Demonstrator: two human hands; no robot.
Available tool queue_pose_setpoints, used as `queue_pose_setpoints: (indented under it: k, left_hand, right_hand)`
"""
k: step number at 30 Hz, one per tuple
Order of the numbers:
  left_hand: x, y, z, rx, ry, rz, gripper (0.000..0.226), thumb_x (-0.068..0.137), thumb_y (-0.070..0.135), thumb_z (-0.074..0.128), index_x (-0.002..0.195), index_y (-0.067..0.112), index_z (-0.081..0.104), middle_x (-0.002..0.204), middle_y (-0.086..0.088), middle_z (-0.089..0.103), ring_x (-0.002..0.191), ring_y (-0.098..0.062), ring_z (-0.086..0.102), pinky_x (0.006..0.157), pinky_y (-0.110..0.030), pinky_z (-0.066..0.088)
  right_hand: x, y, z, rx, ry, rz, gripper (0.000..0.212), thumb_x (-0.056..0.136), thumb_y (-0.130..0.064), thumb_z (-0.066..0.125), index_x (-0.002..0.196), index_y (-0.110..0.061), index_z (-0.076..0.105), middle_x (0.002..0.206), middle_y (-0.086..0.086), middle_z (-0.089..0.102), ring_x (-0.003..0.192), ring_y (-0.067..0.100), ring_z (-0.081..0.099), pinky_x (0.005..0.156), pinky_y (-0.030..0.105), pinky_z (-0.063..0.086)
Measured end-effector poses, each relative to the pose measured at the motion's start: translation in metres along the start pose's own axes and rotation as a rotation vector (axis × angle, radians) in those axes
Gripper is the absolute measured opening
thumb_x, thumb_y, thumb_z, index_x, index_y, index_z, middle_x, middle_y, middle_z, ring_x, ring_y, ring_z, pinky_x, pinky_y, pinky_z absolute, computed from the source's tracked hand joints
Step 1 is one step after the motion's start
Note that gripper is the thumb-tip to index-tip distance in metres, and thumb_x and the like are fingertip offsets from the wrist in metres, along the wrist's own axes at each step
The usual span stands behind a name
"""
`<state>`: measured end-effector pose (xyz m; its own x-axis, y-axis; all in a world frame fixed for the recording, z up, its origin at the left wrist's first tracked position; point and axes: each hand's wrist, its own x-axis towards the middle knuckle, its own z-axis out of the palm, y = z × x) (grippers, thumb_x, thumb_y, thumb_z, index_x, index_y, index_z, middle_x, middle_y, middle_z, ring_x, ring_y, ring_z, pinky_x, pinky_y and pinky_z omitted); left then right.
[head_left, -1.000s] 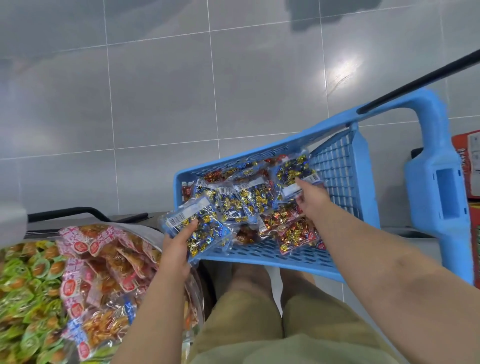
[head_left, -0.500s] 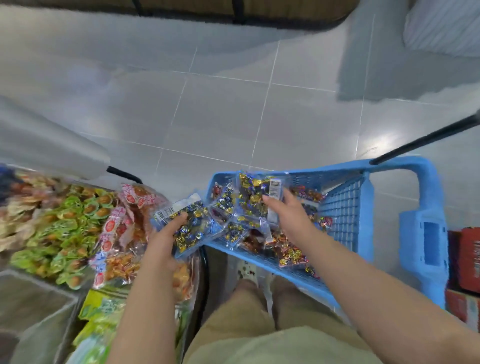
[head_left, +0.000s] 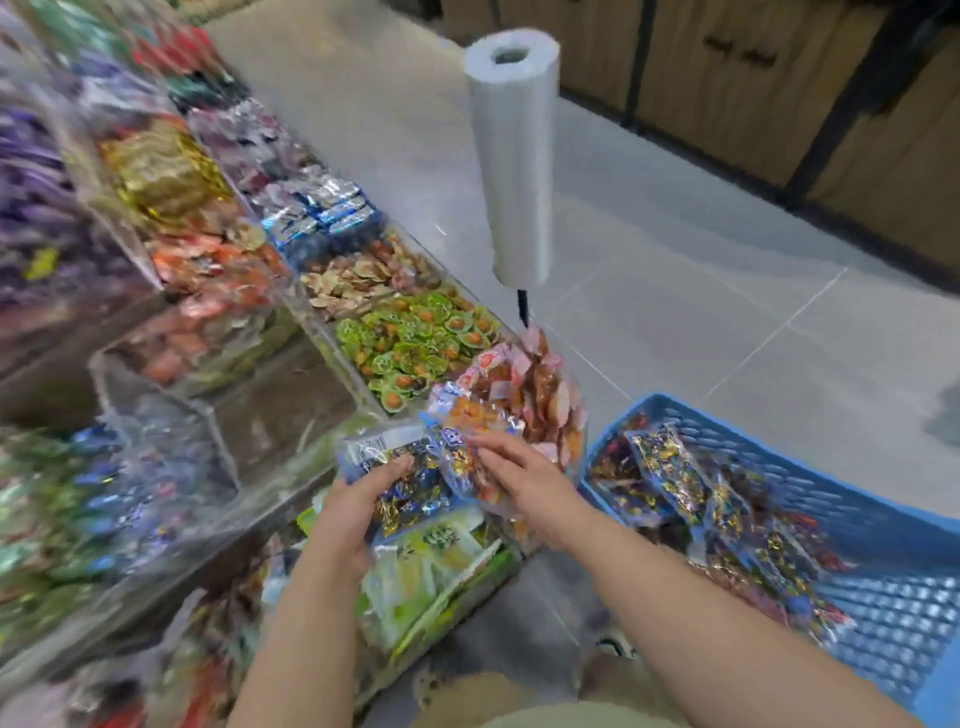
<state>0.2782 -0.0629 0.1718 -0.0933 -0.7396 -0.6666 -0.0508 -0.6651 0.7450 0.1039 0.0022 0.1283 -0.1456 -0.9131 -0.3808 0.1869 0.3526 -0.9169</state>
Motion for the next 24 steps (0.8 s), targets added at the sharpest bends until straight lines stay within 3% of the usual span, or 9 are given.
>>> queue_pose_setpoints:
  k: [2,4,6,8,11,14,18,21,24]
  left_hand:
    - [-0.007,0.005,-0.046,-0.041,0.009,0.034,0.038,0.075,0.01,0.072,0.112,0.005,0.064,0.099,-0.015,0.073,0.082,-0.027,0.07,0.072,-0.04,0.058]
    - [-0.015,0.011,-0.093,-0.055,0.018,0.067,0.03,0.075,0.009,0.072,0.104,0.006,0.065,0.084,-0.01,0.075,0.068,-0.022,0.072,0.056,-0.03,0.056]
    - [-0.022,0.017,-0.137,-0.074,0.022,0.094,0.017,0.079,0.006,0.071,0.094,0.008,0.064,0.074,-0.005,0.074,0.06,-0.018,0.071,0.047,-0.025,0.053]
    - [-0.027,0.023,-0.177,-0.085,0.065,0.142,0.027,0.08,0.011,0.073,0.098,0.017,0.055,0.078,0.011,0.072,0.063,-0.008,0.067,0.05,-0.022,0.049]
    - [-0.034,0.034,-0.232,-0.096,0.133,0.207,0.047,0.079,0.02,0.076,0.114,0.026,0.047,0.072,0.028,0.065,0.064,0.006,0.06,0.051,-0.02,0.045]
    - [-0.04,0.043,-0.277,-0.178,0.2,0.227,0.045,0.081,0.014,0.074,0.121,0.017,0.053,0.076,0.02,0.069,0.057,0.006,0.064,0.048,-0.012,0.048]
    - [-0.041,0.05,-0.332,-0.246,0.389,0.307,0.095,0.076,0.027,0.079,0.151,0.015,0.022,0.147,-0.001,0.039,0.129,-0.018,0.044,0.094,-0.032,0.033]
    - [-0.031,0.058,-0.37,-0.328,0.491,0.335,0.098,0.075,0.029,0.08,0.151,0.013,0.021,0.155,-0.003,0.029,0.139,-0.022,0.031,0.101,-0.035,0.03]
    - [-0.022,0.07,-0.395,-0.387,0.533,0.362,0.085,0.074,0.027,0.08,0.144,0.011,0.034,0.144,-0.003,0.044,0.129,-0.02,0.042,0.096,-0.035,0.034]
  right_hand:
    - [0.007,0.002,0.042,-0.041,-0.043,0.003,0.026,0.086,-0.031,0.065,0.105,-0.048,0.06,0.132,0.0,0.053,0.12,0.018,0.051,0.104,0.034,0.04]
    - [0.014,-0.001,0.084,-0.106,-0.149,0.059,0.072,0.067,-0.049,0.077,0.129,-0.049,0.041,0.142,-0.006,0.038,0.126,0.019,0.047,0.105,0.041,0.04]
    - [0.021,-0.003,0.127,-0.065,-0.218,0.145,0.118,0.043,-0.057,0.085,0.142,-0.048,0.02,0.141,-0.002,0.037,0.123,0.02,0.05,0.091,0.037,0.05]
    - [0.03,-0.004,0.166,-0.008,-0.267,0.163,0.129,0.034,-0.049,0.09,0.141,-0.049,0.018,0.132,0.003,0.05,0.104,0.016,0.061,0.071,0.029,0.054]
    - [0.04,-0.008,0.221,0.081,-0.285,0.146,0.099,0.056,-0.021,0.089,0.132,-0.047,0.032,0.113,0.002,0.067,0.097,0.018,0.067,0.081,0.037,0.056]
    - [0.05,-0.017,0.263,0.139,-0.301,0.076,0.072,0.07,0.0,0.075,0.116,-0.048,0.047,0.091,-0.005,0.073,0.074,0.009,0.069,0.058,0.021,0.053]
    - [0.07,-0.04,0.301,0.111,-0.184,0.001,0.06,0.078,0.003,0.069,0.118,-0.036,0.047,0.085,-0.004,0.067,0.062,0.005,0.064,0.048,0.017,0.045]
    - [0.094,-0.064,0.33,-0.044,-0.121,-0.101,0.053,0.08,-0.005,0.07,0.116,-0.033,0.042,0.086,0.002,0.058,0.068,0.013,0.055,0.056,0.024,0.042]
    - [0.119,-0.084,0.363,-0.268,-0.1,-0.242,0.055,0.08,-0.009,0.072,0.117,-0.028,0.037,0.097,0.01,0.057,0.083,0.018,0.054,0.078,0.036,0.049]
